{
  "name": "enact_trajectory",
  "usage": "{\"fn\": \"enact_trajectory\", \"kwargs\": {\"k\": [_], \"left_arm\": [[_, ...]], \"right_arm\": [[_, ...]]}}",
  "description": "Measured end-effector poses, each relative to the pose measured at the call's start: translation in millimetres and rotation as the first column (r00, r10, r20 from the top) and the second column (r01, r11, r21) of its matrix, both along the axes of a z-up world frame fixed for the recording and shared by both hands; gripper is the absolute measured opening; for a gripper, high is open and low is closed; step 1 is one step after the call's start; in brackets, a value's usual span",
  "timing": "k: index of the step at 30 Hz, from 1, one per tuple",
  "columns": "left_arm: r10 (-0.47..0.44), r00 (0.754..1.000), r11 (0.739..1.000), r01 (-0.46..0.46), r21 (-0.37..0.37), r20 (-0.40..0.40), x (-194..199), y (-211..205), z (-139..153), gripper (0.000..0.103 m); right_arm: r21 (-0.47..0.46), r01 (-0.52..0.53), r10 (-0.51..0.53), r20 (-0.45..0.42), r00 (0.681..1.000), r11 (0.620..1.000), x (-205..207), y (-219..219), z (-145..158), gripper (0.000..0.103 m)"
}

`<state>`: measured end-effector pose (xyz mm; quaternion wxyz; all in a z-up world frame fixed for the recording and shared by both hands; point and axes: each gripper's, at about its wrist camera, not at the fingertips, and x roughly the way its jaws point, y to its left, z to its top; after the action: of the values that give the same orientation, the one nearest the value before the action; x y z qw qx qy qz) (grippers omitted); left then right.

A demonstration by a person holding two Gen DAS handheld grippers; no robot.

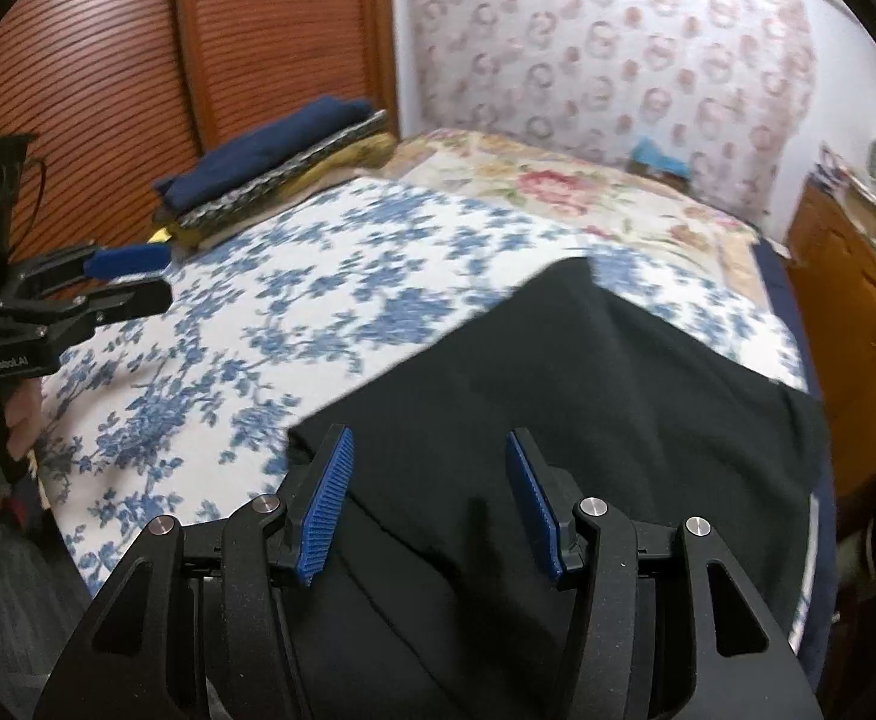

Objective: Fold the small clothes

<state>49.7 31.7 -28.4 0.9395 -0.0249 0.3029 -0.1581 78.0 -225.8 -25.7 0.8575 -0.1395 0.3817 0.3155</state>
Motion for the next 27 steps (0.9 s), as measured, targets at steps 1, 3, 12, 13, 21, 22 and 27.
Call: {"fn": "enact_trajectory", "kwargs": {"k": [1,3,12,13,21,22,27], "left_arm": [[0.003,1.0,1.0,-0.003,-0.001,0.001,0,2,0,0.054],[0.009,1.0,1.0,-0.009,-0.003,0.003,0,5,0,0.054],[0.014,1.0,1.0,-0.014,-0.013,-0.003,0,10,-3,0.054],[0.014,1.0,1.0,-0.014,-0.013,-0.004,0,10,-3,0.054],[0.012,1.0,1.0,-0.012,-0.016,-0.004,0,9,-4,0.054],[0.011,1.0,1.0,-0.011,-0.016,-0.004,-1,8,-4,0.054],[-0.002,1.0,1.0,0.002,-0.011,-0.008,-3,5,-5,0.054]], "right_arm": [[-0.005,-0.019,0.019,-0.008,1.0,1.0,1,7,-2,0.054],[-0.013,-0.055,0.055,-0.025,0.998,0.998,2,20,-6,0.054],[-0.074,-0.169,0.159,-0.121,0.98,0.983,3,59,-36,0.054],[-0.087,-0.172,0.16,-0.124,0.979,0.981,4,61,-39,0.054],[-0.133,-0.151,0.142,-0.073,0.987,0.98,4,61,-47,0.035],[-0.143,-0.147,0.14,-0.061,0.988,0.979,4,61,-47,0.022],[-0.085,-0.081,0.082,0.004,0.997,0.993,9,41,-24,0.006]]}}
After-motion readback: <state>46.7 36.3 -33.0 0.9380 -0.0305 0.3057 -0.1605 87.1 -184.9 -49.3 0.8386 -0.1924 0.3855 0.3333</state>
